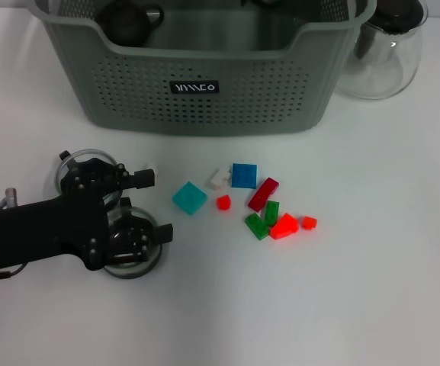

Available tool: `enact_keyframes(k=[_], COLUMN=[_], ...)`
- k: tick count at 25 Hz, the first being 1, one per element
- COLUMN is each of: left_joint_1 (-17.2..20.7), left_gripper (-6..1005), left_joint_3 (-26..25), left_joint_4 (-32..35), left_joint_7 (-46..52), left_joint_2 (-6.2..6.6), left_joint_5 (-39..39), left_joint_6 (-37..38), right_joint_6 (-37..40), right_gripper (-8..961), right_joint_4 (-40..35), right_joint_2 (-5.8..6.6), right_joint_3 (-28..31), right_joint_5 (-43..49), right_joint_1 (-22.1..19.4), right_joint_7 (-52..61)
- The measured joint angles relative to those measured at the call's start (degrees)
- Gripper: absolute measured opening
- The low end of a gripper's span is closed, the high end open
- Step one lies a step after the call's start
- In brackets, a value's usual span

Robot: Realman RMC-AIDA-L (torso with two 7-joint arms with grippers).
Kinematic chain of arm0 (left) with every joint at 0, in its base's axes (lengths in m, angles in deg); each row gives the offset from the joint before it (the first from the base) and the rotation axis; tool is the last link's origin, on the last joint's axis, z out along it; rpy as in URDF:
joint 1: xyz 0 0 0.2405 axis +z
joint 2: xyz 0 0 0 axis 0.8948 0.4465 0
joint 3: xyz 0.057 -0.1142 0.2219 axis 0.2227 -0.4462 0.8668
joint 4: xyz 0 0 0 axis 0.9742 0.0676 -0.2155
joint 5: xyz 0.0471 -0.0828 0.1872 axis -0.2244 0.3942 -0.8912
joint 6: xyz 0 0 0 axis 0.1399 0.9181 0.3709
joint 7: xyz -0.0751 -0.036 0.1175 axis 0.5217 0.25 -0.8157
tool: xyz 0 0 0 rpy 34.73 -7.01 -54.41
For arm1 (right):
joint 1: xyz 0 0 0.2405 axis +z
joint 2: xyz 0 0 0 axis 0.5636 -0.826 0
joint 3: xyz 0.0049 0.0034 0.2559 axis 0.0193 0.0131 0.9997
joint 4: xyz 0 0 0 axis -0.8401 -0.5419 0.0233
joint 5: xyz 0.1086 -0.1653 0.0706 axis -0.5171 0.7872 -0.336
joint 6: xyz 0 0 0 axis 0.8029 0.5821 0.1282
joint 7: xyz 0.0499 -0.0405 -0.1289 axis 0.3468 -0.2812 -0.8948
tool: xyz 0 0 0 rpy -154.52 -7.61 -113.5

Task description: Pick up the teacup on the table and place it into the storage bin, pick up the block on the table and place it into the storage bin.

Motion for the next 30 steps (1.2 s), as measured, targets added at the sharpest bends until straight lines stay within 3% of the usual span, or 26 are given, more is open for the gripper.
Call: enact_keyframes(k=[30], left_joint_1=[-0.5], left_gripper=[824], left_joint_3=[0.0], left_joint_4=[-0.4], left_joint_7=[0.0], left_joint_2=[0.0], left_joint_5=[0.0], left_joint_6=[-0.1], right_joint_6=[-0.7], right_gripper=[57], right_joint_4=[2.9], right_joint_2=[0.48], right_joint_3=[0.5], right_joint_5=[0.2], right_joint_1=[-3.0], right_joint_7=[-1.2])
